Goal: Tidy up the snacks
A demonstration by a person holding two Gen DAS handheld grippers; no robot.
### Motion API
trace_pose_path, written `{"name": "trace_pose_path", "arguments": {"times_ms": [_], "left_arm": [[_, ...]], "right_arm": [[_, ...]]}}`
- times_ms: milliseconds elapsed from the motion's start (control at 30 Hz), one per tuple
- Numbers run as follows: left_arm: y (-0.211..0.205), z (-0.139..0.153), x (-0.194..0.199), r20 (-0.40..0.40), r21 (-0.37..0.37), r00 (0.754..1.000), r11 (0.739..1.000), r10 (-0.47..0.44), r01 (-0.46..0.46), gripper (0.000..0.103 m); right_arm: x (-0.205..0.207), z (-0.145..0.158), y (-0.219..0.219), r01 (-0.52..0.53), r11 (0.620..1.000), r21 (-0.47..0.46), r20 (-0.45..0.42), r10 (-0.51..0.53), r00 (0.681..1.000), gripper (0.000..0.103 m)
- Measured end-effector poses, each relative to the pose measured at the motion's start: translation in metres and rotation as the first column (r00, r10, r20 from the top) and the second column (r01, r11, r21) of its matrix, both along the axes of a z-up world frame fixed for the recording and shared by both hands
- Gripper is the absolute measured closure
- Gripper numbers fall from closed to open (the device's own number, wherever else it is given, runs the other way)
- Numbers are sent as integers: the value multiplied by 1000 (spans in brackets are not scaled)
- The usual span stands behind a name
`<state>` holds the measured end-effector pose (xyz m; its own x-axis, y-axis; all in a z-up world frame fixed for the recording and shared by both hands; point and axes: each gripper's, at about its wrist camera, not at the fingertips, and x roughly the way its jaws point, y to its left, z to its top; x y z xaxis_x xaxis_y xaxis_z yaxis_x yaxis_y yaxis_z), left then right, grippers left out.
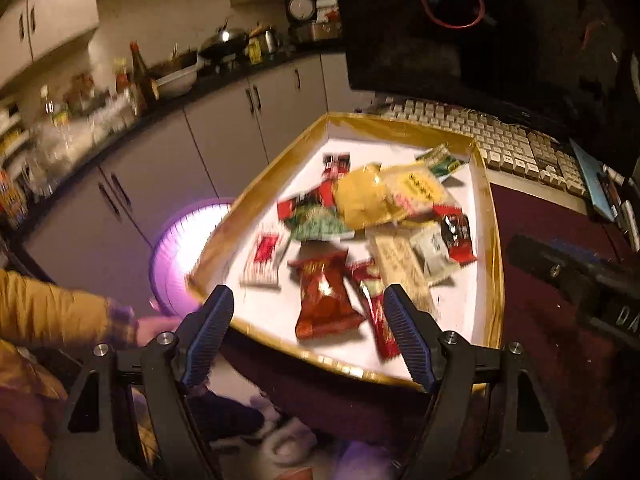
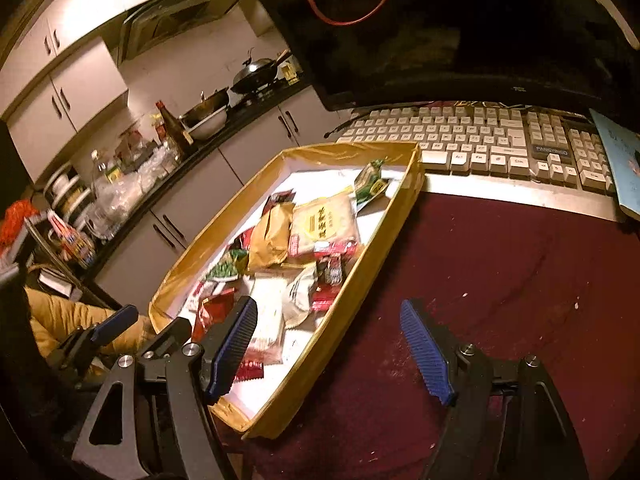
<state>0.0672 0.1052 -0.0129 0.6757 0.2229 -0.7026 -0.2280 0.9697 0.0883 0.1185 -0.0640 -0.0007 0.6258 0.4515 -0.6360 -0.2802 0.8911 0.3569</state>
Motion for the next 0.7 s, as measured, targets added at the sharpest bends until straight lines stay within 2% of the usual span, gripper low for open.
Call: {"name": "trace_pose_path", "arguments": {"times_ms": [133, 567, 700], "left_arm": [[13, -7, -1, -38, -53, 999, 998, 14, -16, 26], [10, -11, -3, -57, 11, 998, 1000, 3, -2, 26], [9, -12, -3, -62, 9, 998, 1000, 2, -1, 26]], "right_arm": [[-5, -5, 14, -28, 999, -33, -7, 28, 1000, 27], [-9, -5, 24, -25, 995, -95, 12, 26, 1000, 27], [-9, -4, 24, -24, 995, -98, 18, 26, 999, 27]]}}
